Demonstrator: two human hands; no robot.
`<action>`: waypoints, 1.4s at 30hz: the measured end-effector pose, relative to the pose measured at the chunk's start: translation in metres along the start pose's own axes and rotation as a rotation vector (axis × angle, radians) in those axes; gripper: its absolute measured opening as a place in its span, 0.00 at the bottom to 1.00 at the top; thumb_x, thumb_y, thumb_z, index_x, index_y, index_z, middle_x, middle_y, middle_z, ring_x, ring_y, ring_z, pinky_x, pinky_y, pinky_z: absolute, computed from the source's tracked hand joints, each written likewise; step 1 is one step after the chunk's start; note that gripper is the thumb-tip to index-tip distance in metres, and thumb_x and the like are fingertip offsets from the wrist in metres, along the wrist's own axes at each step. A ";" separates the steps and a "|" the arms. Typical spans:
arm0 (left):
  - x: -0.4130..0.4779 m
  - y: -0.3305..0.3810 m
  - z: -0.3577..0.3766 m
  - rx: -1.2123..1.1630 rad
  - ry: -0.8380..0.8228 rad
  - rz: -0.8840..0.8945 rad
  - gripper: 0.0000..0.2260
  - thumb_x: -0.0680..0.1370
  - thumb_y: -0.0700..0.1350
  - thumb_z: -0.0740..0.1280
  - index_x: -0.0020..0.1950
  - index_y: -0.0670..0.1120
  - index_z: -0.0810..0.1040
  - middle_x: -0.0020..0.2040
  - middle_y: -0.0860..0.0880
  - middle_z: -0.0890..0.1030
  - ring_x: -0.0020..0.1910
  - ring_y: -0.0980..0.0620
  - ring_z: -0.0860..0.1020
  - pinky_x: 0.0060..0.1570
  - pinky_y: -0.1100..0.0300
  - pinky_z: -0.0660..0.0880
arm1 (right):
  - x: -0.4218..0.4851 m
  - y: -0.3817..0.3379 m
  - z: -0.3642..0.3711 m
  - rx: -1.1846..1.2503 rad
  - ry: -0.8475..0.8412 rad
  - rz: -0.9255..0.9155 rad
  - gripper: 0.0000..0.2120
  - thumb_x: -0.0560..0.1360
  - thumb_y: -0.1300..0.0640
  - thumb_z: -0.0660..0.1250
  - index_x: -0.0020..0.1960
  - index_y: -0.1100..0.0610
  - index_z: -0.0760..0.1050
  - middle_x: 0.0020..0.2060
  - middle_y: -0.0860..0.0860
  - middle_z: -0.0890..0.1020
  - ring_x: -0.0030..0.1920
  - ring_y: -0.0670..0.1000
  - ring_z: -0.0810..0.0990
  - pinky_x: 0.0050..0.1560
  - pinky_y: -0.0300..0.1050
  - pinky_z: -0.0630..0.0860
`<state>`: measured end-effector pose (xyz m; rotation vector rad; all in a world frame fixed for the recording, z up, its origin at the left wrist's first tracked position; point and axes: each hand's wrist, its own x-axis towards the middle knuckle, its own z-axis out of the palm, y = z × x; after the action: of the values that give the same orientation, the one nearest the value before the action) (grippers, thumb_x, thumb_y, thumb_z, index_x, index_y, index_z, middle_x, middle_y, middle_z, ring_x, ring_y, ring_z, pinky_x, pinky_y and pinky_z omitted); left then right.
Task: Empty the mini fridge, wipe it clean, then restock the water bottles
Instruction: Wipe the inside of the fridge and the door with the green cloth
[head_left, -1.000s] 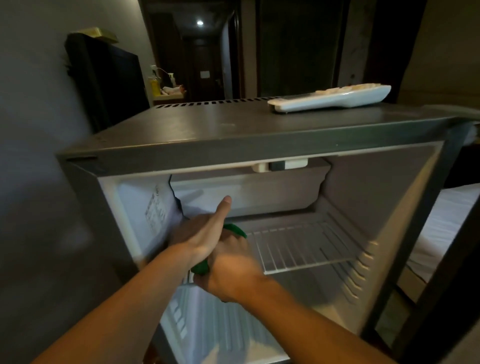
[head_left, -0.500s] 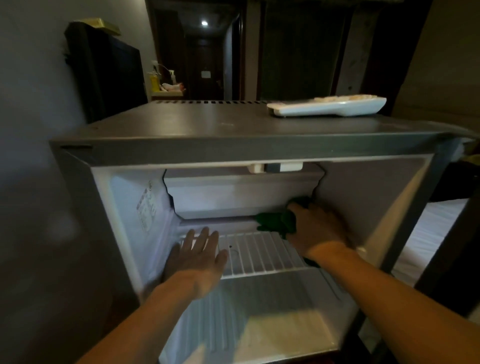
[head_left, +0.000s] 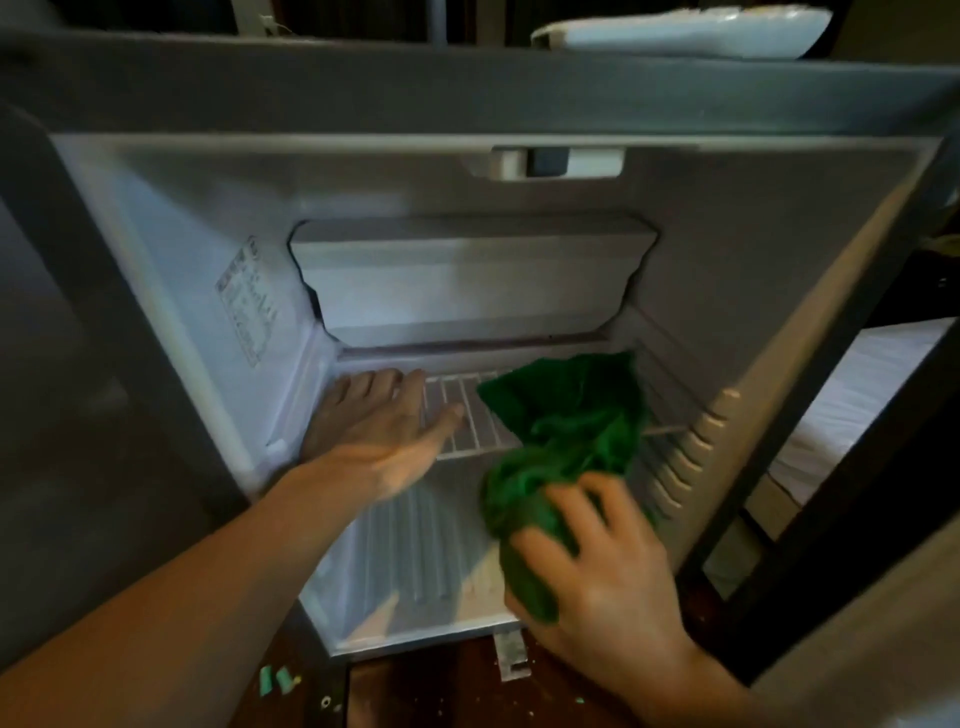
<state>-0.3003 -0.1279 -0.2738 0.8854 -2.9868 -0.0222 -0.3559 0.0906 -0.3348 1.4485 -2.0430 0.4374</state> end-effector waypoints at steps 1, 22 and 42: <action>0.000 0.000 0.000 0.014 0.008 -0.004 0.30 0.77 0.67 0.44 0.73 0.52 0.60 0.71 0.47 0.68 0.70 0.45 0.64 0.68 0.49 0.62 | -0.014 0.000 0.015 0.002 -0.054 -0.054 0.12 0.66 0.46 0.70 0.45 0.51 0.78 0.50 0.55 0.81 0.51 0.60 0.77 0.44 0.52 0.77; 0.009 0.002 0.005 0.057 0.090 -0.006 0.28 0.76 0.67 0.46 0.69 0.52 0.64 0.67 0.46 0.71 0.66 0.44 0.68 0.62 0.46 0.63 | 0.028 0.044 0.150 0.072 -0.730 0.529 0.22 0.72 0.35 0.56 0.64 0.39 0.65 0.68 0.50 0.67 0.67 0.56 0.66 0.63 0.59 0.67; 0.011 0.002 0.004 0.081 0.053 0.011 0.29 0.76 0.67 0.44 0.70 0.51 0.61 0.67 0.45 0.70 0.65 0.43 0.67 0.63 0.44 0.62 | 0.057 -0.024 0.145 0.030 -0.898 0.158 0.24 0.74 0.39 0.57 0.69 0.45 0.66 0.72 0.54 0.64 0.70 0.61 0.62 0.67 0.63 0.61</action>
<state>-0.3109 -0.1322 -0.2777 0.8625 -2.9620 0.1220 -0.3864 -0.0426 -0.4122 1.6846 -2.8528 -0.1827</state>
